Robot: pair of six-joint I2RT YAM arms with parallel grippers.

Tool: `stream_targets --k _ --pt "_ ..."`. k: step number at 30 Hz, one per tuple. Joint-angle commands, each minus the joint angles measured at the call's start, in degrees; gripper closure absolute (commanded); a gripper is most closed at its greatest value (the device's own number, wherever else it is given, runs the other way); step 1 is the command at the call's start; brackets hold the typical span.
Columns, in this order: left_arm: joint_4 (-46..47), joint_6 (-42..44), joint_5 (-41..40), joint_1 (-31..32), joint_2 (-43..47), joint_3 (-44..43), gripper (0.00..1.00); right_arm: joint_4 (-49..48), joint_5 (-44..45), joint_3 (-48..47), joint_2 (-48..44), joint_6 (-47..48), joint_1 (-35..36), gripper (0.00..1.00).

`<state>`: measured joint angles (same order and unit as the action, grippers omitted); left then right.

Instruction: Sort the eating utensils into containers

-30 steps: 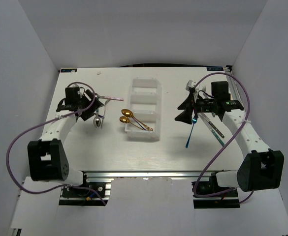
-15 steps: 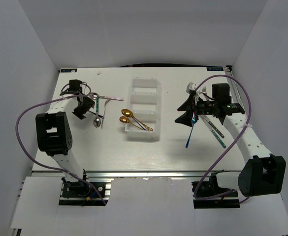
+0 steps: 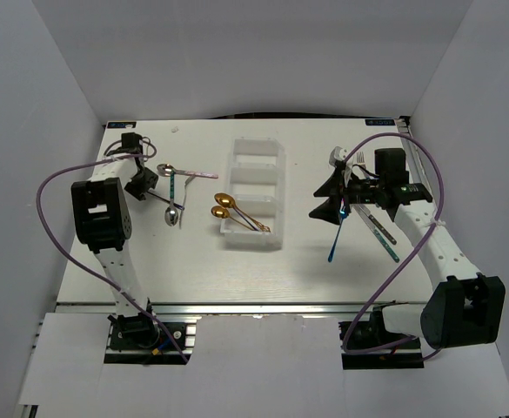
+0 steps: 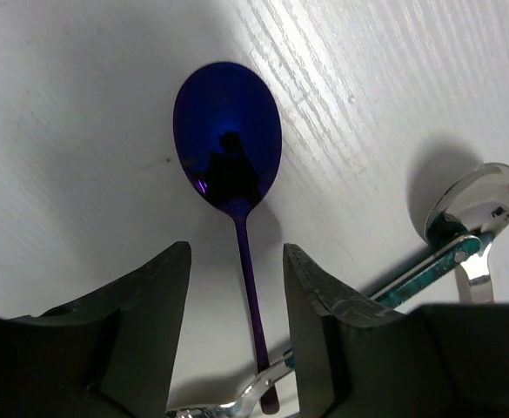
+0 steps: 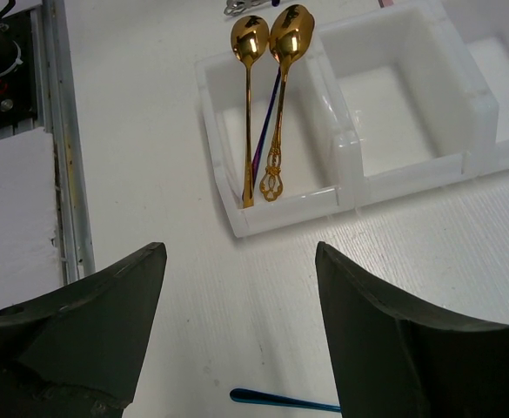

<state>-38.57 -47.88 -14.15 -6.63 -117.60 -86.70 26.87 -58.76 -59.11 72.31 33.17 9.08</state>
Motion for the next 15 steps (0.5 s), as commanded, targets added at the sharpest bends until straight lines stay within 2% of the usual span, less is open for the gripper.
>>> stream_targets --k 1,9,15 --pt "-1.42 0.77 -1.5 -0.92 -0.7 -2.95 0.43 -1.38 -0.39 0.23 -0.86 0.41 -0.03 0.24" --pt "-1.51 1.12 -0.88 -0.93 -3.07 -4.01 0.51 -1.47 -0.04 0.31 -0.51 0.41 -0.03 0.24" --pt "-1.42 1.3 -0.35 -0.93 -2.72 -4.45 0.66 -1.47 0.05 0.4 -0.42 0.49 -0.03 0.24"
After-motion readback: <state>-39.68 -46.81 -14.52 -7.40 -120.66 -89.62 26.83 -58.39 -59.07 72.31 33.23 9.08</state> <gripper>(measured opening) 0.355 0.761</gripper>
